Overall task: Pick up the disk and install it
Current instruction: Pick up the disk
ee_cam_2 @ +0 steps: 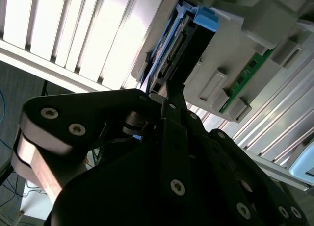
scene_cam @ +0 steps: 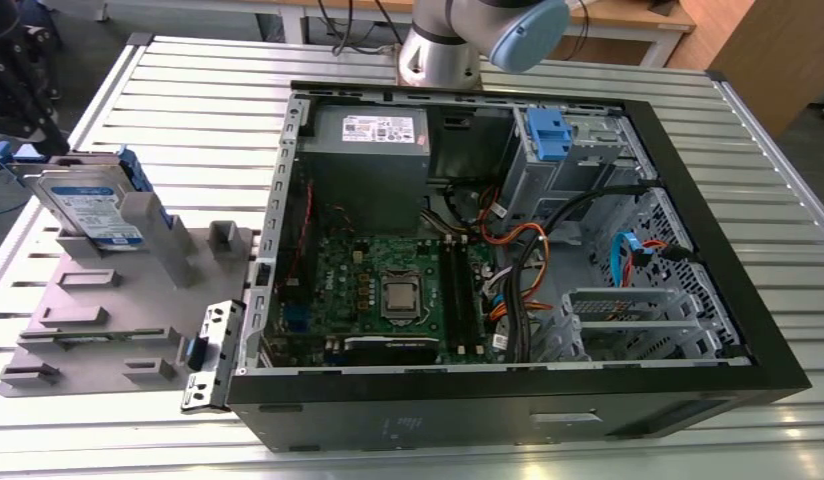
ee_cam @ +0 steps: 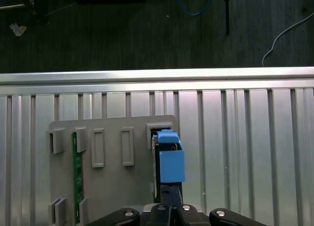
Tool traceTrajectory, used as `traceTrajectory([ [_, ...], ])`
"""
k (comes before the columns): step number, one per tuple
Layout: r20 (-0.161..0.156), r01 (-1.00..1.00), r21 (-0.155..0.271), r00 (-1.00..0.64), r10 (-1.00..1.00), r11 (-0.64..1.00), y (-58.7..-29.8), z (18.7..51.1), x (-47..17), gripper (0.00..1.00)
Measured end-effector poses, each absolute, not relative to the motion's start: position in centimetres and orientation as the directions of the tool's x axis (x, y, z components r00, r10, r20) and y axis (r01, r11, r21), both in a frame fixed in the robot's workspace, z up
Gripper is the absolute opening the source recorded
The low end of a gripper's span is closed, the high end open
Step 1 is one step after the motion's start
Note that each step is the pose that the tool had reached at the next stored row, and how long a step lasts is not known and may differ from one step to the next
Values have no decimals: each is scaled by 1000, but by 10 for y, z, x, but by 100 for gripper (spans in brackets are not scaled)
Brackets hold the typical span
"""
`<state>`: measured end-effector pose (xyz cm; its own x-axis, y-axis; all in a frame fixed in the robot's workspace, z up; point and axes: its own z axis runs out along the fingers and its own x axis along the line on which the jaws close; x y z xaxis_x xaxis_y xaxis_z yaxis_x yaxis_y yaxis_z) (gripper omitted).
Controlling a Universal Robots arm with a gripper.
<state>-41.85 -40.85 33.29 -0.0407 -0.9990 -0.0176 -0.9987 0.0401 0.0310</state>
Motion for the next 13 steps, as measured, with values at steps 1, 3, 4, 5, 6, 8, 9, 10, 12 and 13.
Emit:
traceTrajectory([
  [1,-17,-999,31,-41,-999,40,-409,333,-418,11],
  [3,-18,-999,31,-41,-999,40,-408,333,-417,11],
  [4,-18,-999,31,-41,-999,40,-409,333,-417,11],
  [5,-18,-999,31,-41,-999,40,-409,333,-417,11],
  [6,-18,-999,31,-41,-999,40,-409,333,-417,11],
  [8,-18,-999,31,-41,-999,40,-409,333,-417,11],
  [9,-18,-999,31,-41,-999,40,-409,333,-417,11],
  [10,-18,-999,31,-41,-999,40,-409,333,-417,11],
  [12,-18,-999,31,-41,-999,40,-409,333,-417,11],
  [13,-18,-999,31,-41,-999,40,-409,333,-417,11],
])
